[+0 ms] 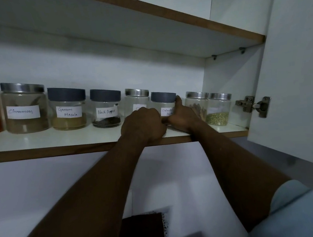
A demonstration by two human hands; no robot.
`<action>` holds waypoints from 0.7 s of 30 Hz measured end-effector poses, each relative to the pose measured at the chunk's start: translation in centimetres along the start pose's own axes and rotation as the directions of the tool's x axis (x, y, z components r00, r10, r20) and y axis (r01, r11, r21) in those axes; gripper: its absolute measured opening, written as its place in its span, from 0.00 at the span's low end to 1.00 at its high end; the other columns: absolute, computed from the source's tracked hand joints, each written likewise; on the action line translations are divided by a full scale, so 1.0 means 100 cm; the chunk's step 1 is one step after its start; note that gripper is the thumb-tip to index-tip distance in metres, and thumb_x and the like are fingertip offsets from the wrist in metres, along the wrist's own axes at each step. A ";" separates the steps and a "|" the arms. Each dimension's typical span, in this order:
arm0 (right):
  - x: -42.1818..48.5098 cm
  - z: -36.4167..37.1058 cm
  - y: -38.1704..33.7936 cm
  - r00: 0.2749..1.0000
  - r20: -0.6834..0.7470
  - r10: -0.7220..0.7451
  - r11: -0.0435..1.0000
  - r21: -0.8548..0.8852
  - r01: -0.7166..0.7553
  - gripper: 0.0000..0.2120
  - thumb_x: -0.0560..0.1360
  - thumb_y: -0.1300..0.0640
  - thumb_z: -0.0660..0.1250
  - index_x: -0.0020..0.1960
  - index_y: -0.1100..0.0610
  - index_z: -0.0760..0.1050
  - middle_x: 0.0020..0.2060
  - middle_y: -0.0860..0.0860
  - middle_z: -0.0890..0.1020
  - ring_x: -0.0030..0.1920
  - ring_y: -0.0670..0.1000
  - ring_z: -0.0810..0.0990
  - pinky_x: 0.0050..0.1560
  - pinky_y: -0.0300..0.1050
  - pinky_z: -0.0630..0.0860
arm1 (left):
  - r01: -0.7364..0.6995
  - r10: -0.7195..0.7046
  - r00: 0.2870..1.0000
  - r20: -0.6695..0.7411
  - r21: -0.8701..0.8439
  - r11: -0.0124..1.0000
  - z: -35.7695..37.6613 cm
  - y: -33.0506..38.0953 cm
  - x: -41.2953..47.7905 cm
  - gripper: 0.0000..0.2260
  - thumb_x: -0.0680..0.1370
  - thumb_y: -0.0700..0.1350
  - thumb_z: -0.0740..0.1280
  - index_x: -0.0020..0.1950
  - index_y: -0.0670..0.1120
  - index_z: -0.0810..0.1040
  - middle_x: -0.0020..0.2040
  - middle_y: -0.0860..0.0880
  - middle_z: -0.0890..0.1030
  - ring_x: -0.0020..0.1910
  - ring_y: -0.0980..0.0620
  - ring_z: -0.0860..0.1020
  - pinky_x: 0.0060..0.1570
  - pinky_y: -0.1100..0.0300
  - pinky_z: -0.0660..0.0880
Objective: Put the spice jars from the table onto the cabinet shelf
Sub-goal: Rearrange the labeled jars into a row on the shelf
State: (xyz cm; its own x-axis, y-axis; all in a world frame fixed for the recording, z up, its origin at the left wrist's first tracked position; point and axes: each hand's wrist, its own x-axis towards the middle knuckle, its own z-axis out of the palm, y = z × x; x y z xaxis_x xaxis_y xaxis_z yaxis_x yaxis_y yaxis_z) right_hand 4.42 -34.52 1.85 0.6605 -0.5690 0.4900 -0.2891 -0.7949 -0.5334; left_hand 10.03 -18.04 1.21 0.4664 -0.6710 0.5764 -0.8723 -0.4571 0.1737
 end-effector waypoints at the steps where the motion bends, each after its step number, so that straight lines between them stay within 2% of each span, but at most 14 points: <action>1: 0.000 0.001 0.001 1.000 0.001 -0.003 1.000 0.001 0.003 0.51 0.67 0.50 0.77 0.80 0.54 0.50 0.62 0.54 0.80 0.59 0.58 0.80 0.54 0.46 0.73 | 0.003 -0.003 1.000 0.004 0.005 1.000 0.000 0.000 -0.001 0.12 0.77 0.53 0.67 0.52 0.46 0.83 0.49 0.45 0.83 0.48 0.44 0.81 0.50 0.50 0.80; 4: 0.001 0.000 0.002 1.000 -0.011 -0.021 1.000 0.012 0.021 0.51 0.66 0.50 0.77 0.79 0.55 0.50 0.59 0.53 0.81 0.57 0.57 0.80 0.51 0.45 0.73 | 0.005 -0.005 1.000 -0.002 0.005 1.000 0.000 0.001 -0.001 0.12 0.77 0.52 0.66 0.50 0.46 0.83 0.48 0.45 0.83 0.47 0.44 0.81 0.48 0.51 0.79; 7: 0.001 -0.001 0.002 0.998 -0.035 -0.058 0.997 0.051 0.060 0.49 0.64 0.46 0.80 0.75 0.53 0.56 0.55 0.49 0.80 0.53 0.52 0.80 0.49 0.44 0.74 | 0.014 -0.014 1.000 0.011 -0.004 1.000 -0.001 0.001 0.000 0.12 0.77 0.54 0.67 0.52 0.49 0.85 0.48 0.46 0.83 0.47 0.46 0.81 0.49 0.51 0.80; 11: 0.001 -0.001 0.003 0.993 -0.053 -0.107 0.994 0.017 0.108 0.44 0.65 0.47 0.79 0.72 0.53 0.58 0.52 0.47 0.78 0.49 0.51 0.78 0.41 0.40 0.71 | 0.045 -0.045 0.999 0.018 0.008 0.999 0.000 -0.002 0.005 0.13 0.76 0.56 0.67 0.51 0.50 0.85 0.47 0.48 0.84 0.46 0.48 0.81 0.47 0.53 0.80; 12: 0.001 -0.002 0.004 0.993 -0.051 -0.107 0.994 0.010 0.107 0.44 0.65 0.47 0.78 0.73 0.54 0.58 0.51 0.47 0.77 0.49 0.51 0.79 0.41 0.41 0.71 | 0.048 -0.048 0.999 0.016 0.012 0.999 0.001 -0.002 0.006 0.13 0.76 0.56 0.68 0.50 0.50 0.85 0.47 0.48 0.84 0.45 0.48 0.81 0.47 0.53 0.80; 16: 0.002 -0.003 0.009 0.995 -0.037 -0.089 0.996 -0.023 0.088 0.52 0.66 0.46 0.77 0.78 0.58 0.51 0.57 0.52 0.79 0.57 0.55 0.81 0.48 0.45 0.75 | 0.039 -0.039 0.999 -0.006 0.039 0.998 0.006 -0.002 0.008 0.13 0.76 0.58 0.68 0.47 0.50 0.86 0.43 0.49 0.84 0.41 0.50 0.80 0.44 0.54 0.80; 21: -0.003 -0.003 0.007 0.994 -0.042 -0.098 0.994 -0.047 0.096 0.61 0.68 0.42 0.77 0.82 0.61 0.38 0.66 0.56 0.78 0.63 0.57 0.79 0.51 0.43 0.73 | 0.032 -0.029 0.999 -0.042 0.076 0.997 0.006 -0.005 0.006 0.15 0.76 0.59 0.67 0.45 0.51 0.86 0.40 0.50 0.84 0.40 0.50 0.80 0.43 0.55 0.79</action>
State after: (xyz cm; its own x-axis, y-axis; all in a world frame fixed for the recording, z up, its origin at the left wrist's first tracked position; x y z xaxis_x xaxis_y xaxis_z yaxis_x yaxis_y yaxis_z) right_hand 3.85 -34.92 1.53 0.6561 -0.4965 0.5683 -0.2562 -0.8549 -0.4511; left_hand 10.82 -18.64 0.99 0.4850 -0.6322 0.6042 -0.8430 -0.5218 0.1307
